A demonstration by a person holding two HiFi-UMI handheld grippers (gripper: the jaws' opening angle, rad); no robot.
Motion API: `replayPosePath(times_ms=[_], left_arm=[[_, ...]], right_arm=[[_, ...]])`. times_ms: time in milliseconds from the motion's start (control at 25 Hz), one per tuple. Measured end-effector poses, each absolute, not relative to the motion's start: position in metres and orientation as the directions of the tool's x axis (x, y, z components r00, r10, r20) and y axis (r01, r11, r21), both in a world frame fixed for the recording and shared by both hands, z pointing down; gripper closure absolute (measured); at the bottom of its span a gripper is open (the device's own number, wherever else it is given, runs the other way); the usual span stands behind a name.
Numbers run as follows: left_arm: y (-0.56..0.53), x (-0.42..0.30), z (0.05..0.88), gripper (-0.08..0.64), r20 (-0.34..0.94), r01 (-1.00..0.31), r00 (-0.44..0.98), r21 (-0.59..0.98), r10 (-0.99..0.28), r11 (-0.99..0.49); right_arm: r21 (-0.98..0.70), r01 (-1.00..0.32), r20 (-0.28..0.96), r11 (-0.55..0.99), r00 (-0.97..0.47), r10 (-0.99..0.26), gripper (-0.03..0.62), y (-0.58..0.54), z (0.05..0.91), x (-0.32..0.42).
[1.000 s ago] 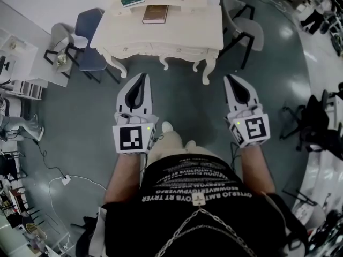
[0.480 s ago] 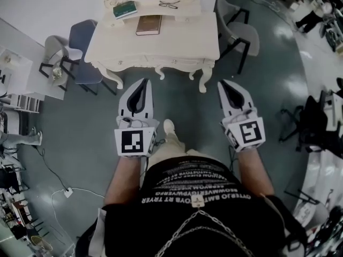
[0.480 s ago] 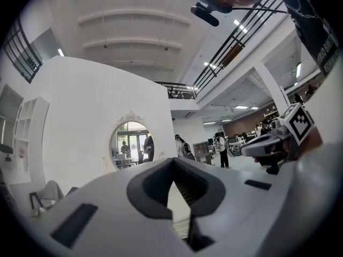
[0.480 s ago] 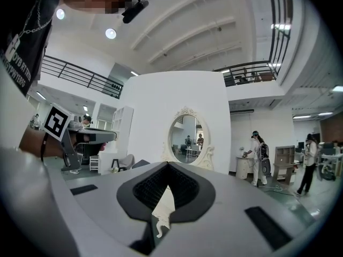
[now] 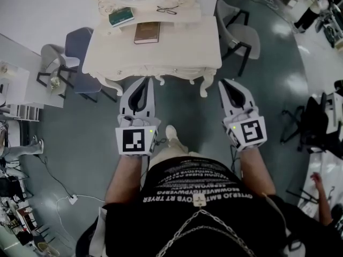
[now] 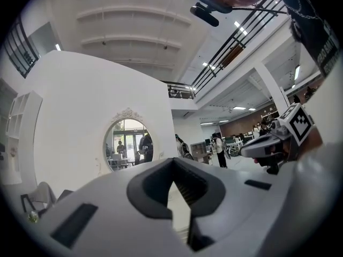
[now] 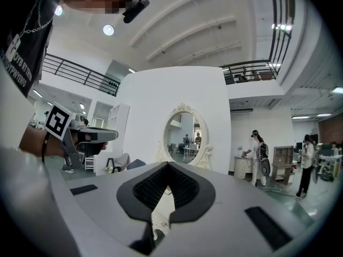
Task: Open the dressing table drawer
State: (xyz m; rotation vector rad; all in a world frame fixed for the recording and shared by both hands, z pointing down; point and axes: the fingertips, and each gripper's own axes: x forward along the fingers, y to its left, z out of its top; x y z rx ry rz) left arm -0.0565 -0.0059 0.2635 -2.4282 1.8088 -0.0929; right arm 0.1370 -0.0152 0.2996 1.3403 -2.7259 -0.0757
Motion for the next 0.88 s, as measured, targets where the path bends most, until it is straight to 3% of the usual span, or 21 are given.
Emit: replayPosePath(times_ms=[880], left_arm=[[-0.117, -0.116, 0.267, 0.557, 0.007, -0.935, 0.333, -0.127, -0.943, -0.331]], right_arm=[[0.085, -0.811, 0.093, 0.578, -0.572, -0.815, 0.591, -0.118, 0.298, 0.074]])
